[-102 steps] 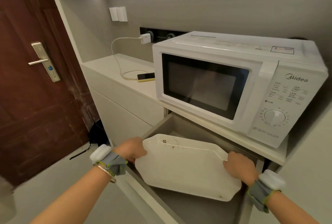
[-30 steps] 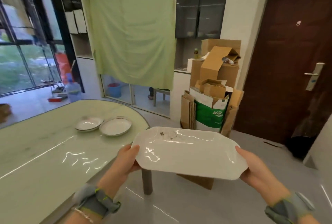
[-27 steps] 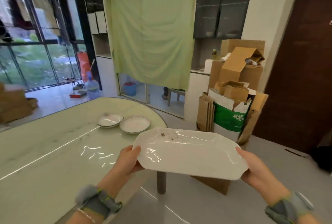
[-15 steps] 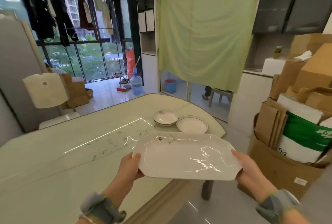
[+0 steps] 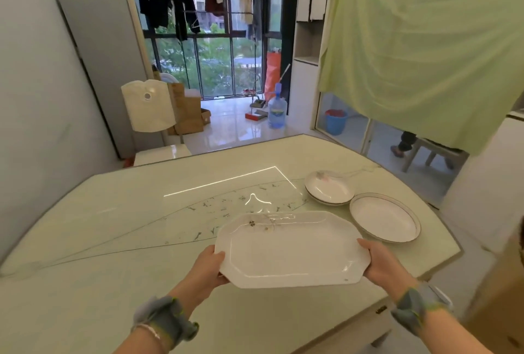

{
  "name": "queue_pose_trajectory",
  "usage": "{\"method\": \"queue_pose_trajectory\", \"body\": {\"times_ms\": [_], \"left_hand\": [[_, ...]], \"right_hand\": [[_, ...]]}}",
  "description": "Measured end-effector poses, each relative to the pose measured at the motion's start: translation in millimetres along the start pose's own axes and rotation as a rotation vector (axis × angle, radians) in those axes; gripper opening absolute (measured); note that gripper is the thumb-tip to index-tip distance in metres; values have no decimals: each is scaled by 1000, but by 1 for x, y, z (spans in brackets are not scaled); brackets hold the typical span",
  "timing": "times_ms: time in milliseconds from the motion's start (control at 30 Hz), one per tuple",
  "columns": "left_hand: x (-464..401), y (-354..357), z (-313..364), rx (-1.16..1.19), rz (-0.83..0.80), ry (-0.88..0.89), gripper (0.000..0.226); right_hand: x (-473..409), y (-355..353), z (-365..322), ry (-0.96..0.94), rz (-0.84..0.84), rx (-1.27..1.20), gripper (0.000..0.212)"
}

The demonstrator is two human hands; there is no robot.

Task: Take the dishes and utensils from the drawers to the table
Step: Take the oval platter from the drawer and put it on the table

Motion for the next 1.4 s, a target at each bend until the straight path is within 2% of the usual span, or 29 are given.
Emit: {"method": "queue_pose_trajectory", "body": {"times_ms": [300, 700, 933, 1167, 1267, 1400], "left_hand": [[-95, -12, 22, -1, 232, -150, 33], [-163, -19, 34, 70, 484, -161, 31], [-181, -23, 28, 94, 538, -178, 29], [-187, -22, 24, 84, 557, -163, 28], [-186, -23, 25, 54, 568, -159, 22], [-186, -25, 26, 24, 575, -164, 30]], "right_hand": [[-131, 71, 13, 136, -182, 114, 42], [-232, 126, 44, 268, -278, 153, 40], [-259, 139, 62, 285, -259, 186, 39], [-268, 144, 63, 251, -276, 120, 19], [-268, 142, 60, 195, -241, 117, 29], [-258, 138, 51, 126, -207, 131, 32]]}}
Point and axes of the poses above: each hand's wrist, its own x-axis away from the middle knuckle, its own y-axis out of the palm, z = x × y, the point moved 6 cm from there along -x, towards the middle knuckle, and after that the axes turned 14 degrees about -y, right-handed, at the moved point
